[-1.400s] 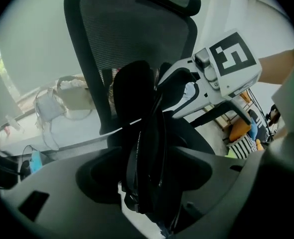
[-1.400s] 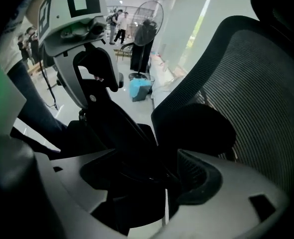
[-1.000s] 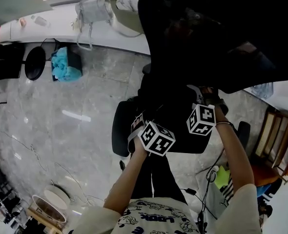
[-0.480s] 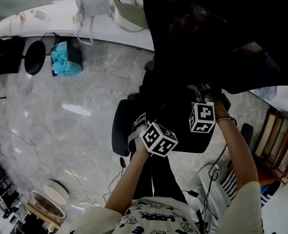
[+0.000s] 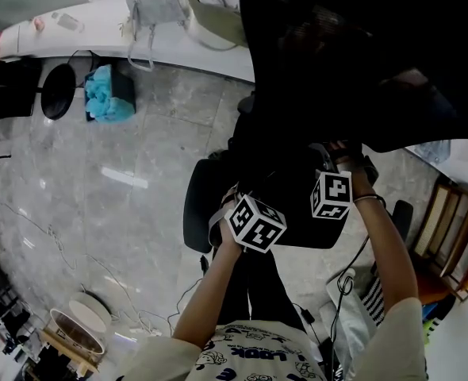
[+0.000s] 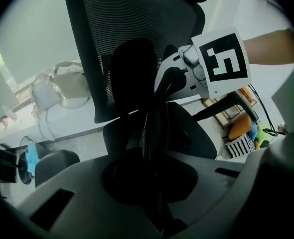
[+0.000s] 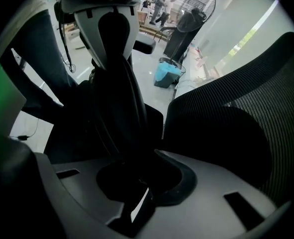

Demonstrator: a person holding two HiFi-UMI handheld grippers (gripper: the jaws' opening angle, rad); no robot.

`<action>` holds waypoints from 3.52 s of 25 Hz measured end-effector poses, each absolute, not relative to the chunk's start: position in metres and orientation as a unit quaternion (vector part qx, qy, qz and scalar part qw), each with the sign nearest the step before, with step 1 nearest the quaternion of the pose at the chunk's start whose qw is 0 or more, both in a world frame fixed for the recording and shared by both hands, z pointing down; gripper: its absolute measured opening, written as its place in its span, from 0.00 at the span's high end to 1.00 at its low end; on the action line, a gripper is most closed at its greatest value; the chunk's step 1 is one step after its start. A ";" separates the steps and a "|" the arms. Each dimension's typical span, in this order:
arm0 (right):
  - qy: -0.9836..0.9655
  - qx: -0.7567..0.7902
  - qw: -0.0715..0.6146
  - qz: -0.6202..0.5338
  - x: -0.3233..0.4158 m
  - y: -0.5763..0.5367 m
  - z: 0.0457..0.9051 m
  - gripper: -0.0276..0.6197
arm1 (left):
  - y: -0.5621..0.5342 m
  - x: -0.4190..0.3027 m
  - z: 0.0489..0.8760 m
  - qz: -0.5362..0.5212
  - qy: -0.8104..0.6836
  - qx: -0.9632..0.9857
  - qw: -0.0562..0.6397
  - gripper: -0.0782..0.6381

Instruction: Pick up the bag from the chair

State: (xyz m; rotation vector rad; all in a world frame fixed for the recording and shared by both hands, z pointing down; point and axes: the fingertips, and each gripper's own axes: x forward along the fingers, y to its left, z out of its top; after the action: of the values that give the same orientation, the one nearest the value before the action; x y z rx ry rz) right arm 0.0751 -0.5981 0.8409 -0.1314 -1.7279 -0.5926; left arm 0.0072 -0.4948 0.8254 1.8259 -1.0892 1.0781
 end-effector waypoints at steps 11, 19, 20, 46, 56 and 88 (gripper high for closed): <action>-0.757 -0.054 0.617 -0.208 0.092 -0.573 0.814 0.87 | -0.483 0.010 0.799 0.434 -0.407 0.731 0.335 0.84; -0.771 -0.003 0.612 -0.176 0.107 -0.555 0.770 0.87 | -0.473 0.017 0.757 0.437 -0.392 0.750 0.305 0.84; -0.772 0.003 0.611 -0.174 0.111 -0.552 0.762 0.87 | -0.473 0.019 0.750 0.439 -0.391 0.752 0.297 0.84; -0.806 0.142 0.551 -0.165 0.148 -0.472 0.507 0.87 | -0.439 0.035 0.501 0.464 -0.374 0.796 0.105 0.84; -0.812 0.155 0.529 -0.191 0.134 -0.438 0.443 0.87 | -0.408 0.020 0.438 0.469 -0.390 0.790 0.065 0.84; -0.832 0.162 0.489 -0.205 0.117 -0.383 0.396 0.87 | -0.358 0.001 0.393 0.480 -0.413 0.773 0.037 0.84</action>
State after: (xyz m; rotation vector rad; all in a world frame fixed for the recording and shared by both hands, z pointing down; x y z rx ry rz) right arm 0.1170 -0.3834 0.3956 0.3932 -2.0217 -0.4971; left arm 0.0010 -0.3581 0.3931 2.3740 -1.2678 1.4737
